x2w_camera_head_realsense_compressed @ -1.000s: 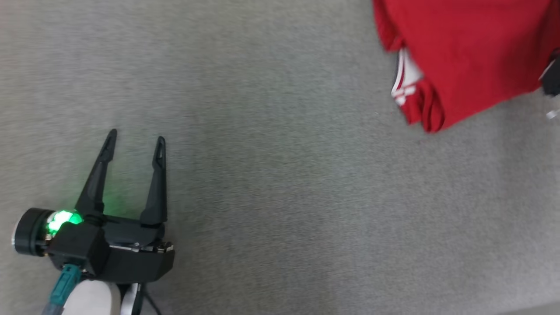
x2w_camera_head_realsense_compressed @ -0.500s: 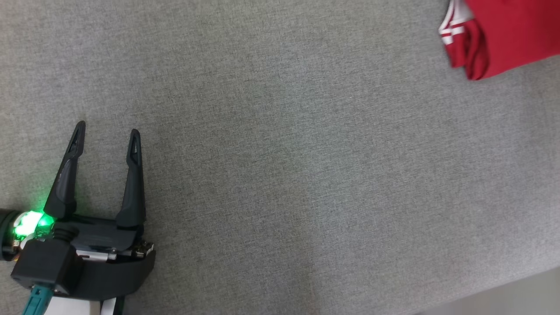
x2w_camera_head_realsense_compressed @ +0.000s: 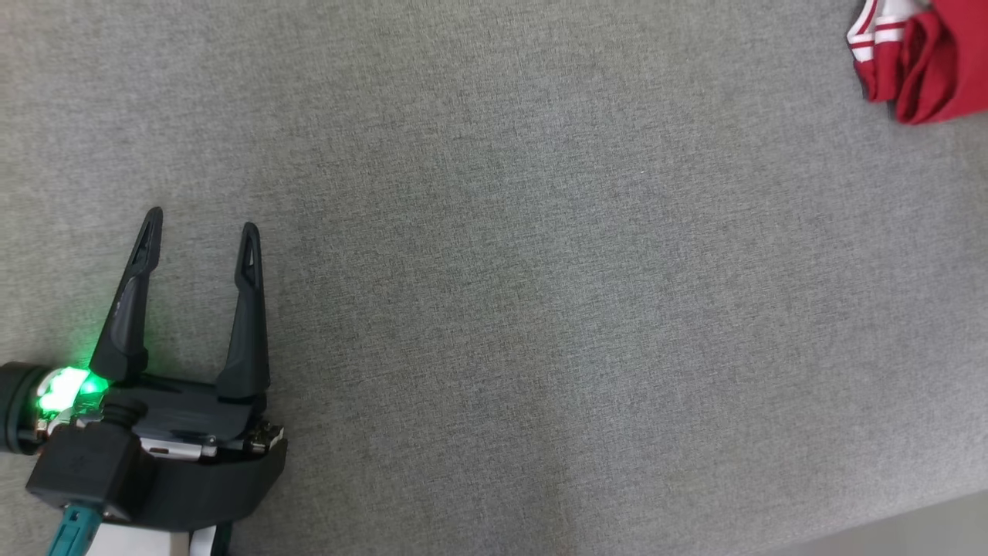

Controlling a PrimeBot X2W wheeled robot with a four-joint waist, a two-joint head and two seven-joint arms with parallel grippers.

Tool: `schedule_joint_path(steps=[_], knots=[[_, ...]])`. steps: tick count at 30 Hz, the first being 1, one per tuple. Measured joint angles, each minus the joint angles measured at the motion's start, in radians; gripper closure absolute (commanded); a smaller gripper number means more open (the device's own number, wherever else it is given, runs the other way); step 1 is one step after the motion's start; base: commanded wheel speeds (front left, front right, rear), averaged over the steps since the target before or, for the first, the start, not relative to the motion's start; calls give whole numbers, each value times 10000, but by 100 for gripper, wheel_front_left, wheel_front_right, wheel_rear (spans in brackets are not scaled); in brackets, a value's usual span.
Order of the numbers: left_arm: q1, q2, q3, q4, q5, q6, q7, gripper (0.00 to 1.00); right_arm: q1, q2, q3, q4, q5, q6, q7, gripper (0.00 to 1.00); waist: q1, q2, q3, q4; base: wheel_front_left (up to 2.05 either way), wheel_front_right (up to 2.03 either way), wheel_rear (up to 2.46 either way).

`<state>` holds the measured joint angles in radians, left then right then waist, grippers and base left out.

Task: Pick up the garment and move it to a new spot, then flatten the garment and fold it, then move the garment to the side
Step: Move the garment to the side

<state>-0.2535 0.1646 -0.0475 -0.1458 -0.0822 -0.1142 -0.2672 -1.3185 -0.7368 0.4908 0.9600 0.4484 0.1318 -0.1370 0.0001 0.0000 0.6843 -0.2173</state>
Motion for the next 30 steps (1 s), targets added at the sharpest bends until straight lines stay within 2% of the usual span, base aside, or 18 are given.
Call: schedule_joint_path(steps=[7, 13, 16, 23, 30], knots=[[91, -282, 146, 525, -213, 61, 4, 0, 154, 587, -186, 109, -105, 0, -913, 0, 1, 1, -488, 137, 0, 0, 0], [593, -579, 389, 947, -414, 102, 44, 0, 971, 1237, -341, -493, -71, 0, -1200, 0, 1, 1, -1302, 363, 0, 0, 0], [911, -696, 516, 1091, -447, 119, 46, 0, 1760, 1569, -568, -1047, -4, 0, -1237, 0, 0, 1, -1836, 533, 0, 0, 0], [1613, -917, 811, 1482, -725, 86, 46, 0, 4536, 2451, -1854, -2872, -92, 0, -1269, 0, -1, 1, -3345, 1126, 0, 0, 0], [2041, -978, 938, 1921, -723, 8, 46, 0, 6956, 3279, -2614, -3912, -265, 0, -1269, 0, -3, 0, -4534, 1709, 0, 0, 0]])
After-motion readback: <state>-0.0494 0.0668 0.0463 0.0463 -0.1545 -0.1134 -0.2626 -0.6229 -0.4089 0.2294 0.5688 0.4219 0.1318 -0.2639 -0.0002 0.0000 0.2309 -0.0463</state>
